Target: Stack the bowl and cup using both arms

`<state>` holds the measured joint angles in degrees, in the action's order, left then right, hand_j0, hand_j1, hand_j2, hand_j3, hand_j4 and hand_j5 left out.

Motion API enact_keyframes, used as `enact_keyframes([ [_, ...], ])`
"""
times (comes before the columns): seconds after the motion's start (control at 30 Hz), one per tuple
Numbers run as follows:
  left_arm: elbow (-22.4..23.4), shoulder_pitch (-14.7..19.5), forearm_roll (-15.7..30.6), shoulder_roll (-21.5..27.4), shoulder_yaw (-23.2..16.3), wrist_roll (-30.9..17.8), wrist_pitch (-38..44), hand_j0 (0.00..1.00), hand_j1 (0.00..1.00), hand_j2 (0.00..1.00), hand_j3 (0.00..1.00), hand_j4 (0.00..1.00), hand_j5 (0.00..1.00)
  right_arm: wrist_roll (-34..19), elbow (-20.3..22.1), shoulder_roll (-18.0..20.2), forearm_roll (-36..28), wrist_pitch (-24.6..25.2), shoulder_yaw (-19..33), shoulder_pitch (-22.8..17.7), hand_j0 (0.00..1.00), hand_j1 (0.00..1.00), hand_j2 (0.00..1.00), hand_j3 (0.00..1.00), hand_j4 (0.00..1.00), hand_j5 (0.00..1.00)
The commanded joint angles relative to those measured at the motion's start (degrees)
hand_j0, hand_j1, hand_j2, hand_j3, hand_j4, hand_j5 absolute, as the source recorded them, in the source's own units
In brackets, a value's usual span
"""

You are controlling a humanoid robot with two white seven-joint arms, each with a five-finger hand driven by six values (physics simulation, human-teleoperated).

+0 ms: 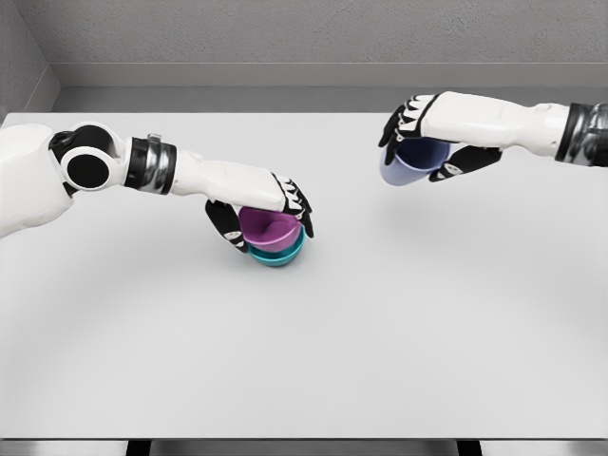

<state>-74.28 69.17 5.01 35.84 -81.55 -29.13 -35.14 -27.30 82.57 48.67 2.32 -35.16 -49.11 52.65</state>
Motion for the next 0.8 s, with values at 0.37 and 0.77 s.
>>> enact_keyframes([
  [0.37,2.12,0.0,0.44,-0.77,0.08,0.04,0.14,0.8,0.8,0.8,0.8,0.8,0.8,-0.03,0.93,-0.68,-0.39,0.16,0.07,0.09,0.55,0.55,0.55,0.55,0.55,0.55],
  [0.77,2.2,-0.09,0.52,-0.77,0.08,0.3,0.14,1.0,1.0,1.0,1.0,1.0,1.0,-0.03,2.16,-1.65,-0.39,0.16,-0.02,0.18,0.55,0.55,0.55,0.55,0.55,0.55],
])
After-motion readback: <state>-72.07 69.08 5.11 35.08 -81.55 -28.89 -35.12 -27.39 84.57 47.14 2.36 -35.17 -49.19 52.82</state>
